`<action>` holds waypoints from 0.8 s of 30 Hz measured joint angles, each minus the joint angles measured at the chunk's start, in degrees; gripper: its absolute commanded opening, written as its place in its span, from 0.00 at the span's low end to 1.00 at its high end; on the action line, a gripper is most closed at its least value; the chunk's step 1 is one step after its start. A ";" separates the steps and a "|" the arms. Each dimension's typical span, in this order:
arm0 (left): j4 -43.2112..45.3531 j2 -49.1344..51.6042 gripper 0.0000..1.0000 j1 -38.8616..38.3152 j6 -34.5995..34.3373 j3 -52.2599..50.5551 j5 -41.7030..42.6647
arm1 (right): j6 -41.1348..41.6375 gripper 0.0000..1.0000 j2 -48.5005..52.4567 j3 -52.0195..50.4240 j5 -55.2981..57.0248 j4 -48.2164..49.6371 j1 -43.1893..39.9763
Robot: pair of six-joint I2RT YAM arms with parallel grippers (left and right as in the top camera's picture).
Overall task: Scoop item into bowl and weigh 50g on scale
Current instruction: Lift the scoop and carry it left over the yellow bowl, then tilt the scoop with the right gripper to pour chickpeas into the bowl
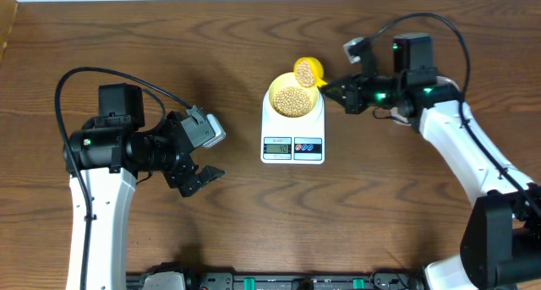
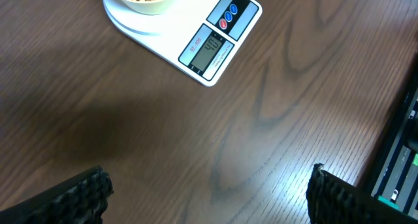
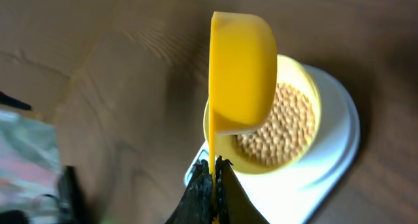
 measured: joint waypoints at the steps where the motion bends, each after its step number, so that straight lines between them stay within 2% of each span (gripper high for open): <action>1: 0.00 0.00 0.98 0.00 0.00 0.00 0.00 | -0.85 0.01 0.00 0.00 1.11 0.44 0.74; 11: 0.00 0.00 0.98 0.00 0.00 0.00 0.00 | -8.07 0.01 0.00 0.00 11.82 0.61 5.03; 24: 0.00 0.00 0.98 0.00 0.00 0.00 0.00 | -9.84 0.01 0.00 0.00 14.01 0.61 5.22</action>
